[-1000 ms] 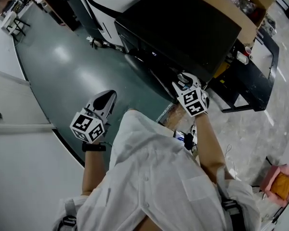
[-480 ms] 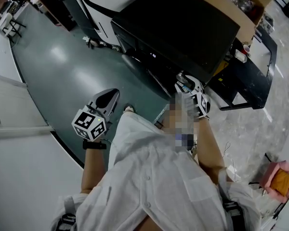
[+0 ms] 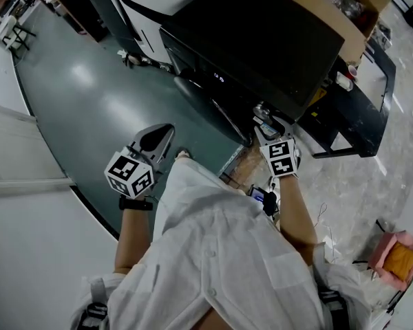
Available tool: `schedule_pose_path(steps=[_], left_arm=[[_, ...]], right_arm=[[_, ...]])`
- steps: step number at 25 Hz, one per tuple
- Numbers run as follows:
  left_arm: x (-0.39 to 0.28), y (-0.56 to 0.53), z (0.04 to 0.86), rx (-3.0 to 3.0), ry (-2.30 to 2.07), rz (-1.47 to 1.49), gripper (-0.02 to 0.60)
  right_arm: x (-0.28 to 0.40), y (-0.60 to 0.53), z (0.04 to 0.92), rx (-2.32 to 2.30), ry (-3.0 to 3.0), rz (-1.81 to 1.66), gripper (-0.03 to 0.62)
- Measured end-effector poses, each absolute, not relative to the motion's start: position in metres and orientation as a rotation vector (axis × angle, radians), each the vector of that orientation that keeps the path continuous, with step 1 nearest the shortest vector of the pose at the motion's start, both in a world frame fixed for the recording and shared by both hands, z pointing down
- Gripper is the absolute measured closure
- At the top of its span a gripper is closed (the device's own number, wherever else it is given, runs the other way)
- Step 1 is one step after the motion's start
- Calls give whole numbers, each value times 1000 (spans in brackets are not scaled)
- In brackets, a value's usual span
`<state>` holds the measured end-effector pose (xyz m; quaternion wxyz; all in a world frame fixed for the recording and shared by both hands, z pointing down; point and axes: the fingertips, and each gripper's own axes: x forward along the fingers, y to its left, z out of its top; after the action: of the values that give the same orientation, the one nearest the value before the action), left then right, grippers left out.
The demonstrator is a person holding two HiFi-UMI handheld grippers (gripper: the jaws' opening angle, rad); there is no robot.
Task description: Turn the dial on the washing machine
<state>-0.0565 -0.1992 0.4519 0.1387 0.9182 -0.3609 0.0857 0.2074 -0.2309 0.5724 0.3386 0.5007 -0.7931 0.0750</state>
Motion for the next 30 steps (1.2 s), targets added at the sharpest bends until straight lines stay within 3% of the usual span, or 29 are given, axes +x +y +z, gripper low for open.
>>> schedule_pose_path(steps=[16,25,30], left_arm=[[-56,-196,453,2651,-1047,245,560],[-66,-195,451,2635,-1087,224,560],[-67,-192,451,2635,-1088,217,560]], right_arm=[[190,-222,615,1169,-2065,345,338],[155,-248,520,1218,-2261,132,359],[183,-245,550,1180,-2063,90,353]])
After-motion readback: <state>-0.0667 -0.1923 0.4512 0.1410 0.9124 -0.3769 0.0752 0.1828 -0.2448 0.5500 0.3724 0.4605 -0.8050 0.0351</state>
